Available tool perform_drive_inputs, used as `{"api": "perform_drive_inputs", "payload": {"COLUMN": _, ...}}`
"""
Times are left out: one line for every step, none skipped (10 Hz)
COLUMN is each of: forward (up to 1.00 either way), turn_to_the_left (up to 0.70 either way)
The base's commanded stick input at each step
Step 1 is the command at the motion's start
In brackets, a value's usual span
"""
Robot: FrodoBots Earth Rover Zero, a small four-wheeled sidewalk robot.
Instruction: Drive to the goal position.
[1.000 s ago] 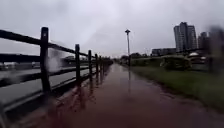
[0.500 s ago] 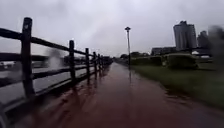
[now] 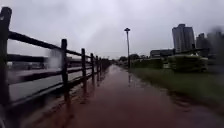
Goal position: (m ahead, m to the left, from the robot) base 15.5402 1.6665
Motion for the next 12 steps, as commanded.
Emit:
{"api": "perform_drive_inputs", "payload": {"forward": 1.0, "turn_to_the_left": -0.06}}
{"api": "perform_drive_inputs", "payload": {"forward": 1.0, "turn_to_the_left": 0.01}}
{"api": "perform_drive_inputs", "payload": {"forward": 1.0, "turn_to_the_left": 0.01}}
{"api": "perform_drive_inputs", "payload": {"forward": 1.0, "turn_to_the_left": 0.01}}
{"api": "perform_drive_inputs", "payload": {"forward": 1.0, "turn_to_the_left": 0.01}}
{"api": "perform_drive_inputs", "payload": {"forward": 1.0, "turn_to_the_left": 0.01}}
{"api": "perform_drive_inputs", "payload": {"forward": 1.0, "turn_to_the_left": 0.01}}
{"api": "perform_drive_inputs", "payload": {"forward": 1.0, "turn_to_the_left": 0.01}}
{"api": "perform_drive_inputs", "payload": {"forward": 1.0, "turn_to_the_left": 0.01}}
{"api": "perform_drive_inputs", "payload": {"forward": 1.0, "turn_to_the_left": 0.01}}
{"api": "perform_drive_inputs", "payload": {"forward": 1.0, "turn_to_the_left": 0.01}}
{"api": "perform_drive_inputs", "payload": {"forward": 1.0, "turn_to_the_left": 0.01}}
